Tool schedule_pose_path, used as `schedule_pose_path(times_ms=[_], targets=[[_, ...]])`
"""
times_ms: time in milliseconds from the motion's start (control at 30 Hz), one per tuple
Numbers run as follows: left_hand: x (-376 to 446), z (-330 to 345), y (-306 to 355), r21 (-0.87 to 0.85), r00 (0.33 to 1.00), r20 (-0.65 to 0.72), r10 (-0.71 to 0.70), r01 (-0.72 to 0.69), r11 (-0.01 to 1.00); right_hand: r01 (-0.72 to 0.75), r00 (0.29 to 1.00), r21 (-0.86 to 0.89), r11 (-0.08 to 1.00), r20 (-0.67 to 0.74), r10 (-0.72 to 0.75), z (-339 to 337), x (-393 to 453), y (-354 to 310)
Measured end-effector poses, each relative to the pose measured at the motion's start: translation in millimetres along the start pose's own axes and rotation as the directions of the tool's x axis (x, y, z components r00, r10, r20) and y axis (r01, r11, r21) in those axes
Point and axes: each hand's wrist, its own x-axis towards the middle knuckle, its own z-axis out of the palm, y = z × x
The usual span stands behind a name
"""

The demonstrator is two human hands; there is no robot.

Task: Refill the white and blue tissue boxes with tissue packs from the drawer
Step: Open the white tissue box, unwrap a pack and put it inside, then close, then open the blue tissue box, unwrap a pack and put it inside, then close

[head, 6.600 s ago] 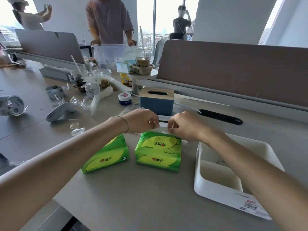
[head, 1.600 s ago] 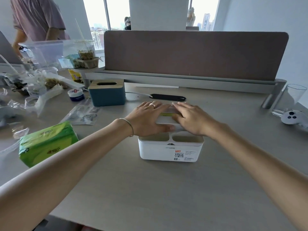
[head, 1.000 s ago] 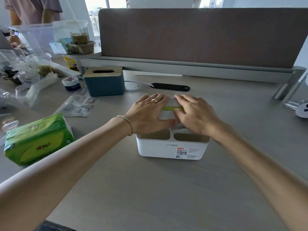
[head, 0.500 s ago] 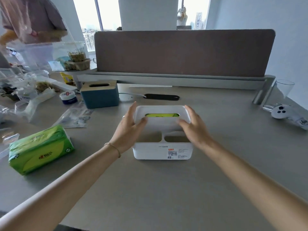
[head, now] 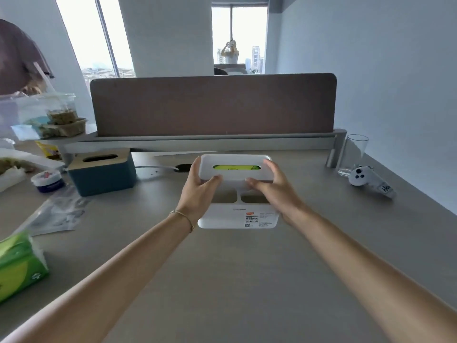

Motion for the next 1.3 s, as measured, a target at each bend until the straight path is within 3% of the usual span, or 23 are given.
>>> schedule_pose_path(times_ms=[200, 467, 667, 967, 1133, 1200, 1300], targets=[[67.4, 91.2, -6.3, -0.080, 0.997, 0.071, -0.025, 0.031, 0.996, 0.007, 0.990, -0.022, 1.000, -0.139, -0.010, -78.8, 52.3, 12.9], [130.1, 190.4, -33.4, -0.086, 0.991, 0.124, -0.057, 0.068, 0.994, -0.065, 0.985, -0.137, 0.988, -0.168, 0.042, -158.7, 111.0, 55.1], [156.4, 221.7, -52.7, -0.021, 0.992, 0.074, -0.102, 0.104, 0.994, -0.091, 0.985, -0.136, 0.986, -0.156, 0.069, -178.5, 141.3, 78.4], [164.8, 236.1, -54.6, 0.055, 0.997, 0.020, -0.073, 0.072, 0.996, -0.026, 0.992, -0.243, 0.970, -0.129, -0.006, -189.3, 159.3, 90.5], [155.6, 217.5, -44.0, 0.237, 0.997, 0.077, -0.021, 0.002, 0.972, 0.093, 0.946, -0.601, 0.794, -0.194, -0.258, -173.3, 140.7, 76.9], [145.7, 199.6, -38.0, 0.352, 0.992, 0.110, 0.068, -0.103, 0.930, 0.198, 0.910, -0.666, 0.719, -0.147, -0.387, -156.8, 128.5, 66.9], [128.8, 161.1, -29.9, 0.486, 0.971, 0.162, 0.178, -0.235, 0.842, 0.283, 0.893, -0.685, 0.671, -0.066, -0.445, -120.0, 112.4, 48.6]])
